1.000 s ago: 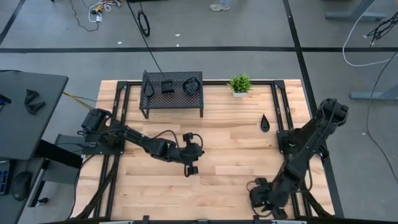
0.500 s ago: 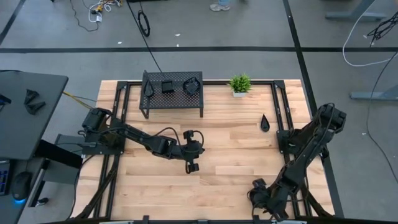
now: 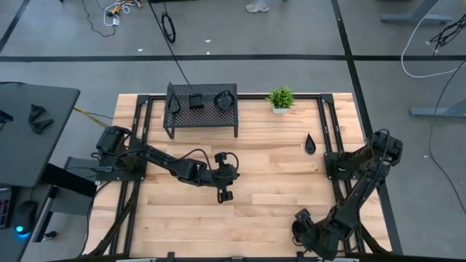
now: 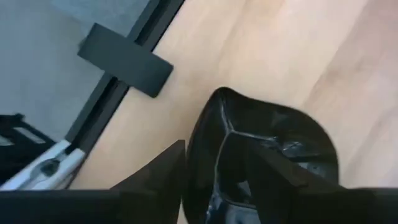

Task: Pick & Place Mini shaped plates
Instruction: Stack the black leaf shaped plate on top of the black leaf shaped plates on the shelf

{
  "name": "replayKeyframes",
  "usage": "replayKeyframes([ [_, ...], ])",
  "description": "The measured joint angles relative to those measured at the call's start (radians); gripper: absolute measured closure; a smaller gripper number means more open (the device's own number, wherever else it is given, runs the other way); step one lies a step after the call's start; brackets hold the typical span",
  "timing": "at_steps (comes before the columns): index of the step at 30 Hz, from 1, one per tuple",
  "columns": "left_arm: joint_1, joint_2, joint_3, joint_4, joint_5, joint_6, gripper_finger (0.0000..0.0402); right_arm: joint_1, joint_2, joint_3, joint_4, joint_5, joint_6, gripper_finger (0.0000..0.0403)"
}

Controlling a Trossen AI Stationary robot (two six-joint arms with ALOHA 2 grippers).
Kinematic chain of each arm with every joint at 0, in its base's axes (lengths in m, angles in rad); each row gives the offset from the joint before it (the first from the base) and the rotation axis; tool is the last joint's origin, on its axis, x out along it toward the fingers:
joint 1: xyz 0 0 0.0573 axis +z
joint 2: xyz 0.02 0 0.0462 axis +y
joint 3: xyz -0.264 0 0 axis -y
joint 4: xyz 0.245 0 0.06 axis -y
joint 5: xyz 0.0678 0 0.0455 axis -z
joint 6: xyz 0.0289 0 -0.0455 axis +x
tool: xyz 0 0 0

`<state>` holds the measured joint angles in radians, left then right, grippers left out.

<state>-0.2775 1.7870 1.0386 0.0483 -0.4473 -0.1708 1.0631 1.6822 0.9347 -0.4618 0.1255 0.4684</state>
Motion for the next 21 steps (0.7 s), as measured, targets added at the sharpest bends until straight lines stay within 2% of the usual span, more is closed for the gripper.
replayKeyframes([
  [10, 0.0, 0.0, 0.0, 0.0, 0.0, -0.001, 0.0392, 0.025, 0.018, 0.002, 0.014, 0.018, -0.082, 0.0257],
  [16, 0.0, 0.0, 0.0, 0.0, 0.0, 0.0, 0.0388, 0.042, 0.019, 0.002, -0.038, 0.1, -0.122, 0.0261],
  [21, 0.0, 0.0, 0.0, 0.0, 0.0, 0.0, 0.0388, 0.046, 0.019, 0.002, -0.097, 0.14, -0.145, 0.0284],
])
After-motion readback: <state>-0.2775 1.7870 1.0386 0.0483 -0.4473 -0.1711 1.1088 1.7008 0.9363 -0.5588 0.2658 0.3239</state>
